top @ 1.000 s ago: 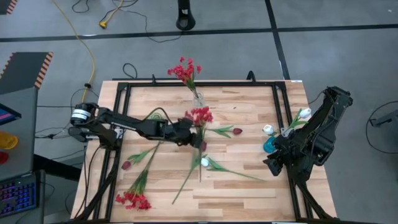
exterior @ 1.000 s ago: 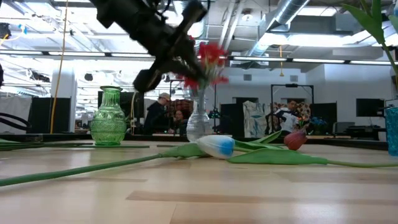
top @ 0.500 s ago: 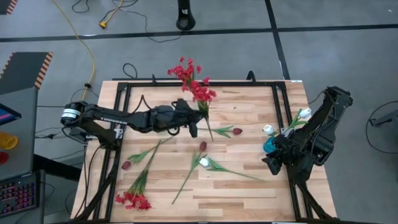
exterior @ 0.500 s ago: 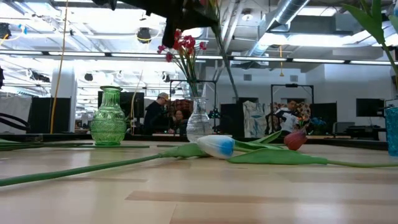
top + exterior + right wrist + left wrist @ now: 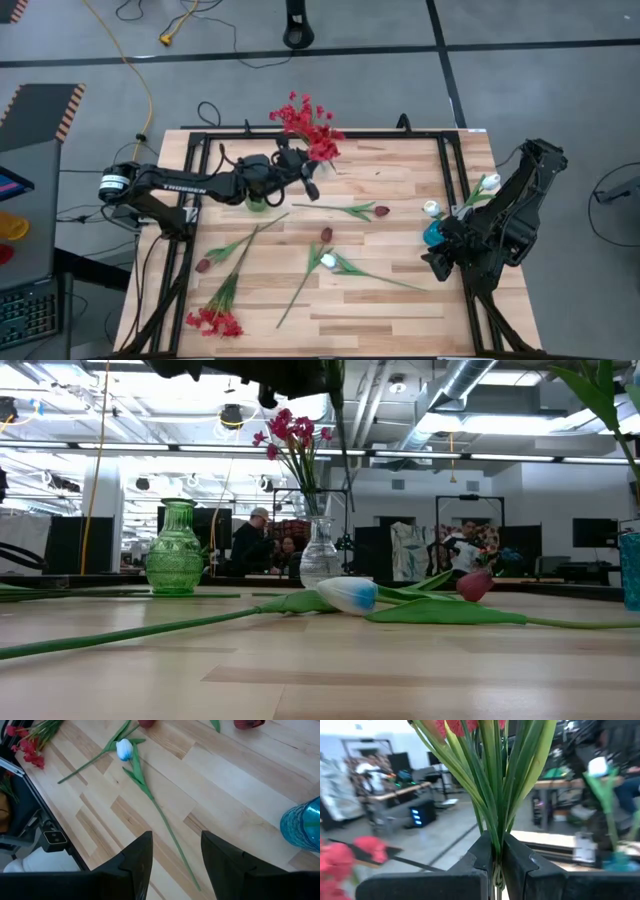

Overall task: Sort flowers into vase by color
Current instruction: Put the top red flowers into the transparent vase

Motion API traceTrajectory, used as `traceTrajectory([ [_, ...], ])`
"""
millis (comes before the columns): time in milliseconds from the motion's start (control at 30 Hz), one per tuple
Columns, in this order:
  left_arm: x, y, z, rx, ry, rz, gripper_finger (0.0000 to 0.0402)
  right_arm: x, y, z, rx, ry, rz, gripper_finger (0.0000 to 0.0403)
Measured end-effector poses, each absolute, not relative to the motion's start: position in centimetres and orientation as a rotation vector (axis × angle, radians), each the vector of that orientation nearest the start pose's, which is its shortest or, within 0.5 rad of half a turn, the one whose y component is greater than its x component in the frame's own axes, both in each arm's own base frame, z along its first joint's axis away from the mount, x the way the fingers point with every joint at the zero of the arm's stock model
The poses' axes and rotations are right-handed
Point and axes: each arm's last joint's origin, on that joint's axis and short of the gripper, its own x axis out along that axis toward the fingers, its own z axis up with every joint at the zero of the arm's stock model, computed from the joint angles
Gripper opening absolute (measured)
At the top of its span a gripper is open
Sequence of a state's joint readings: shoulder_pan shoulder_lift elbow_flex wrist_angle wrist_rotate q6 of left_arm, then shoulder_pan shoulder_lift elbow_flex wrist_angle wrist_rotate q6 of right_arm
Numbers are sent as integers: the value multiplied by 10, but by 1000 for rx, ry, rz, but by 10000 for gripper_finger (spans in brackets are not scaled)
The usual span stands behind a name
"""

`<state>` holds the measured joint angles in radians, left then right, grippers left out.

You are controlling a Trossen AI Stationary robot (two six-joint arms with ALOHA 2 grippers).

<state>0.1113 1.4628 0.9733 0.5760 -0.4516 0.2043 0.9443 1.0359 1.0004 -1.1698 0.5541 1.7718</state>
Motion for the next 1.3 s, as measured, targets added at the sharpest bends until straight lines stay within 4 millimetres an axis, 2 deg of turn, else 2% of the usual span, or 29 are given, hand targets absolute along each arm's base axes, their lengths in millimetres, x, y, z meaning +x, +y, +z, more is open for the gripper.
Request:
traceTrajectory([
  [233,323,62,314,286,-4,668,12,109,125,296,816,827,-470,195],
  [567,319,82,313,262,2,726,12,109,125,296,778,834,-452,195],
  [800,318,85,309,197,15,733,12,109,125,296,775,835,-450,195],
  [1300,317,86,302,179,88,777,15,109,125,296,774,835,-450,195],
])
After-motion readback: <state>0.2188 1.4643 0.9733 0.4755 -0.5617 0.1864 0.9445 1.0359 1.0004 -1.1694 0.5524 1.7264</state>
